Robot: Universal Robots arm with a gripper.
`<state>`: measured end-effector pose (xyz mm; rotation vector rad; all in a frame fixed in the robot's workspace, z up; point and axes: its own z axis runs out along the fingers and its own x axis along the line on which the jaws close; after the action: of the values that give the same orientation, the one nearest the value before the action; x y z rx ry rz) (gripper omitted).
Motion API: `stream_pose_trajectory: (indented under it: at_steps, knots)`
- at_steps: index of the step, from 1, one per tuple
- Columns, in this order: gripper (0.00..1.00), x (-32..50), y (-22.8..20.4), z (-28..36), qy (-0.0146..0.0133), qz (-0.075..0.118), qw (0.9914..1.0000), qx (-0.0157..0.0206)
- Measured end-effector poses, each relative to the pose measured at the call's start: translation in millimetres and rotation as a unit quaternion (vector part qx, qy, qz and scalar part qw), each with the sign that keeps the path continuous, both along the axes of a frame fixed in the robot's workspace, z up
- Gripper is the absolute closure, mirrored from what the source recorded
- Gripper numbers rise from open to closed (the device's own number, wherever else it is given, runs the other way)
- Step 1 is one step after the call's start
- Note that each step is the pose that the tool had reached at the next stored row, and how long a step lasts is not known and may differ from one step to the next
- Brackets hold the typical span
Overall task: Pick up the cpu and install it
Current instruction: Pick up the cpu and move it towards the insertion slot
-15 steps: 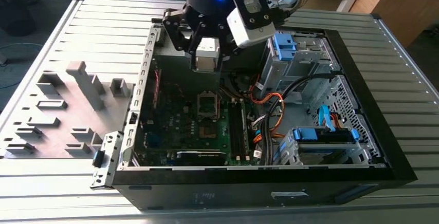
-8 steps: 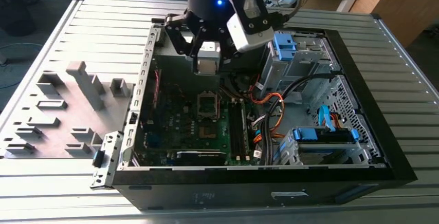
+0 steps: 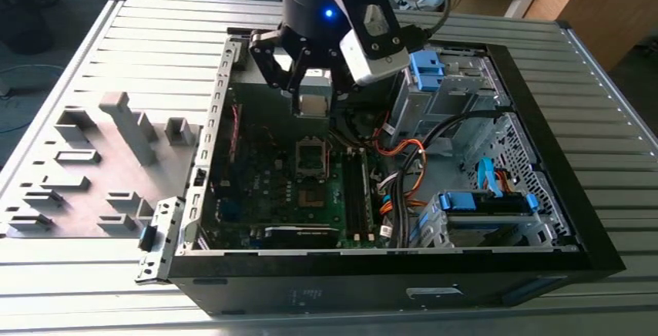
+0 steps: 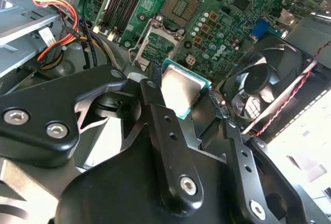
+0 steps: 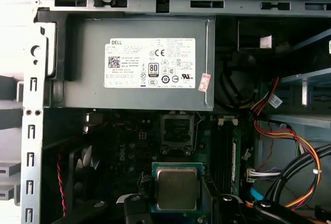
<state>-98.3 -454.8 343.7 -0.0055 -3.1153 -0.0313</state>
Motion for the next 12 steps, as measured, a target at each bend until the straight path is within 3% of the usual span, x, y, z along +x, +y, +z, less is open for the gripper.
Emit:
stream_pose_trajectory:
  at_steps: [4, 12]
  knots:
    - [0.53, -0.1, 0.0, -0.4, -0.0001, 0.0, 1.0, -0.0007]
    - [0.53, -0.1, 0.0, -4.0, -0.0001, 0.0, 0.99999, -0.0054]
